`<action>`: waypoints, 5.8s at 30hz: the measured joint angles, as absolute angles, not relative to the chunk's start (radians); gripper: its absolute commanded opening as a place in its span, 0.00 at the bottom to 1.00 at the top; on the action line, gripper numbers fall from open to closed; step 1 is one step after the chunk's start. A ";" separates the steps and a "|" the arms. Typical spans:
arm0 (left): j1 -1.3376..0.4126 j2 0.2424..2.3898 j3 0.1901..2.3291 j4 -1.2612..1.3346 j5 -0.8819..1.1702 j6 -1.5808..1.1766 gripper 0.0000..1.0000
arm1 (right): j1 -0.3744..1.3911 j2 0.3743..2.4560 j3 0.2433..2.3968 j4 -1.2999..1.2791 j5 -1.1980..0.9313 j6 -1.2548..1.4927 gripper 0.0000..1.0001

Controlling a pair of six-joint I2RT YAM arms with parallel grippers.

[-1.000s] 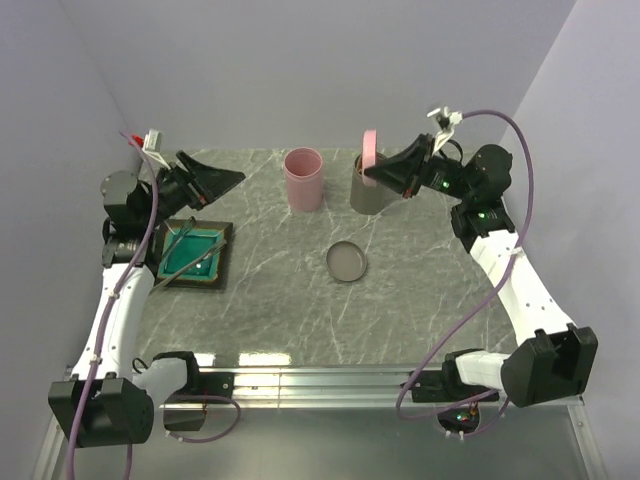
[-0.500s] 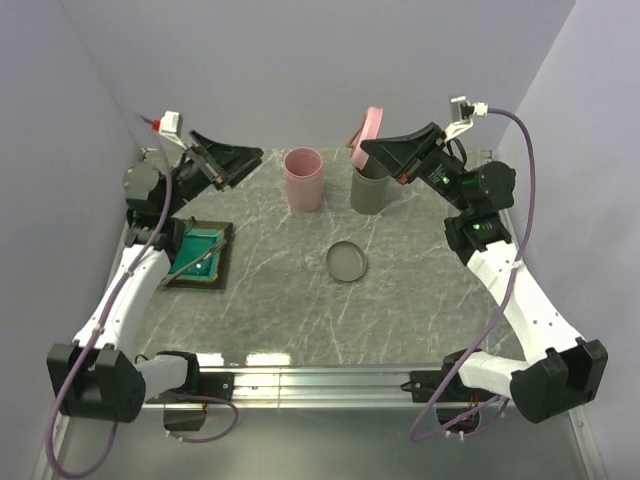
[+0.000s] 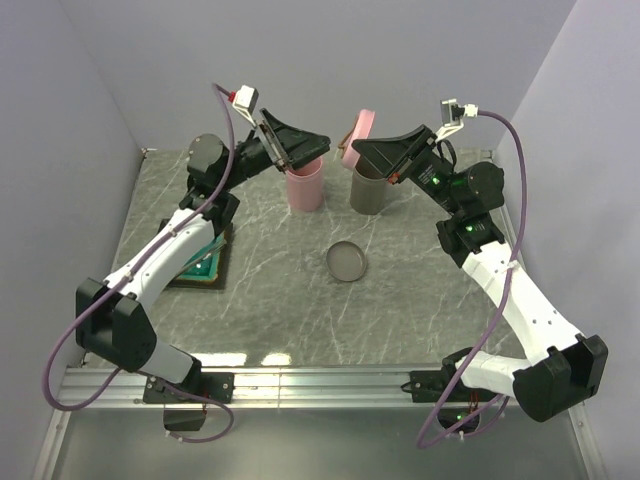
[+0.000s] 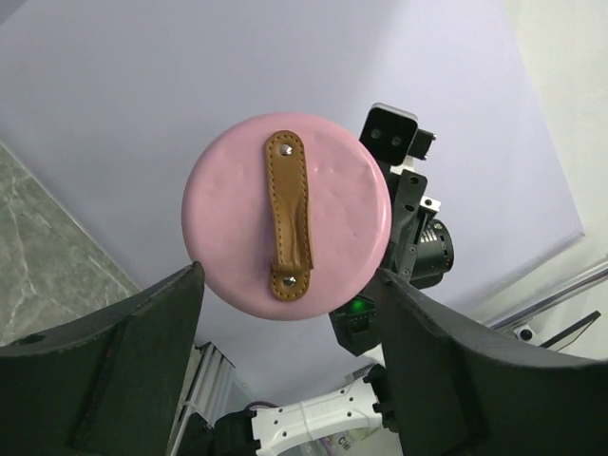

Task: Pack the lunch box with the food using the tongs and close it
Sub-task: Pass the lid of the lunch box from the right arm to the left, then put the lid back on the lunch box

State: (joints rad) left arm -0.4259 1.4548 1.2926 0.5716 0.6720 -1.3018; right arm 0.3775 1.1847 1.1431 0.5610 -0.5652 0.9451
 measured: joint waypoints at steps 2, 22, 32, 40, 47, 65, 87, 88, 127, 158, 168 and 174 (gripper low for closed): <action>-0.440 1.470 1.299 0.572 0.664 -1.300 0.73 | 0.377 1.185 1.143 0.561 -0.564 0.945 0.00; -0.514 1.524 1.346 0.583 0.638 -1.280 0.47 | 0.380 1.185 1.137 0.566 -0.557 0.954 0.00; -0.527 1.559 1.347 0.621 0.622 -1.327 0.16 | 0.380 1.185 1.124 0.581 -0.553 0.957 0.00; -0.529 1.566 1.346 0.639 0.620 -1.347 0.00 | 0.379 1.185 1.121 0.585 -0.549 0.957 0.20; -0.490 1.564 1.345 0.627 0.640 -1.332 0.00 | 0.371 1.185 1.120 0.538 -0.542 0.940 0.61; -0.394 1.689 1.870 -0.274 0.342 -0.426 0.00 | 0.194 1.194 1.237 -0.028 -0.556 0.481 0.98; -0.428 2.158 2.339 -0.794 0.092 0.172 0.00 | -0.188 1.305 1.350 -0.446 -0.944 0.135 0.98; -0.428 2.164 2.339 -0.794 0.094 0.173 0.00 | -0.189 1.303 1.349 -0.446 -0.948 0.134 0.98; -0.384 2.286 2.366 -0.813 0.213 0.163 0.00 | -0.189 1.286 1.282 -0.396 -1.015 0.187 0.93; -0.400 2.266 2.377 -0.957 0.177 0.217 0.11 | -0.189 1.298 1.236 -0.372 -1.040 0.220 0.91; -0.403 2.260 2.371 -0.950 0.178 0.216 0.31 | -0.189 1.300 1.235 -0.366 -1.041 0.223 0.91; -0.404 2.260 2.345 -0.888 0.187 0.216 0.41 | -0.189 1.300 1.226 -0.366 -1.041 0.220 0.92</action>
State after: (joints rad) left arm -0.4038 2.2597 2.3447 -0.8875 0.1875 0.2157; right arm -0.1886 1.3003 1.2263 -0.3664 -1.0412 0.2195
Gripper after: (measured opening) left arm 0.357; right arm 0.911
